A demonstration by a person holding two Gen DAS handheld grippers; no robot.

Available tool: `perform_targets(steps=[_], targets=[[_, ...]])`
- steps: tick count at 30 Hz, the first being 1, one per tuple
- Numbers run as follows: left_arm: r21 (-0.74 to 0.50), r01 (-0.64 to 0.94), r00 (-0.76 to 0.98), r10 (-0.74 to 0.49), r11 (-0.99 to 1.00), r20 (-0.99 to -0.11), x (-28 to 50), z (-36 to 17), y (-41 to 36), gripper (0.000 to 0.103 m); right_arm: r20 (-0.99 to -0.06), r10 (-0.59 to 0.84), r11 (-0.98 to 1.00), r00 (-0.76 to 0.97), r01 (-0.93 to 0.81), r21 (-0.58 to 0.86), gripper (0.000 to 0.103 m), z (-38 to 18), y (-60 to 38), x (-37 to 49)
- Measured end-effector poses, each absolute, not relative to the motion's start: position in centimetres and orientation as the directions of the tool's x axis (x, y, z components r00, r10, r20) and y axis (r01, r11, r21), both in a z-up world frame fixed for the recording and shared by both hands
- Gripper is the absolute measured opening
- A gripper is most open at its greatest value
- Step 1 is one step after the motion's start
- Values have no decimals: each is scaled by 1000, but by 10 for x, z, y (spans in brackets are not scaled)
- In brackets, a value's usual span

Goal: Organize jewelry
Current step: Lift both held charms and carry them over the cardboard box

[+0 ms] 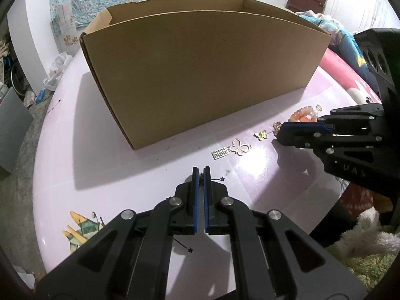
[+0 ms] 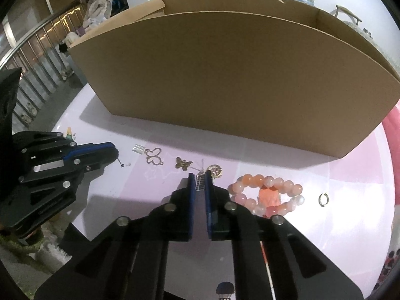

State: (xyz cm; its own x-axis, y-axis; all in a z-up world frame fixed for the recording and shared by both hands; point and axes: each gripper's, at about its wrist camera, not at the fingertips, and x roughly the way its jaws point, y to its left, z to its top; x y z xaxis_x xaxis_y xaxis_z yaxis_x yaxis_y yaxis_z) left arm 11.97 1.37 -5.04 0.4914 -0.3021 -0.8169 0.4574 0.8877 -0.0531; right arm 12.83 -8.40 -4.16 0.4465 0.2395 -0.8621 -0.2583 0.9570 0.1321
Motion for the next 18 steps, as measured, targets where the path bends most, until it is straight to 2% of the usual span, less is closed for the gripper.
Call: perform_targets(steps=[18], targets=[[-40, 447, 532, -302, 894, -791, 109, -39, 20, 2, -816, 296, 946, 497, -273, 177, 5, -24, -101, 108]])
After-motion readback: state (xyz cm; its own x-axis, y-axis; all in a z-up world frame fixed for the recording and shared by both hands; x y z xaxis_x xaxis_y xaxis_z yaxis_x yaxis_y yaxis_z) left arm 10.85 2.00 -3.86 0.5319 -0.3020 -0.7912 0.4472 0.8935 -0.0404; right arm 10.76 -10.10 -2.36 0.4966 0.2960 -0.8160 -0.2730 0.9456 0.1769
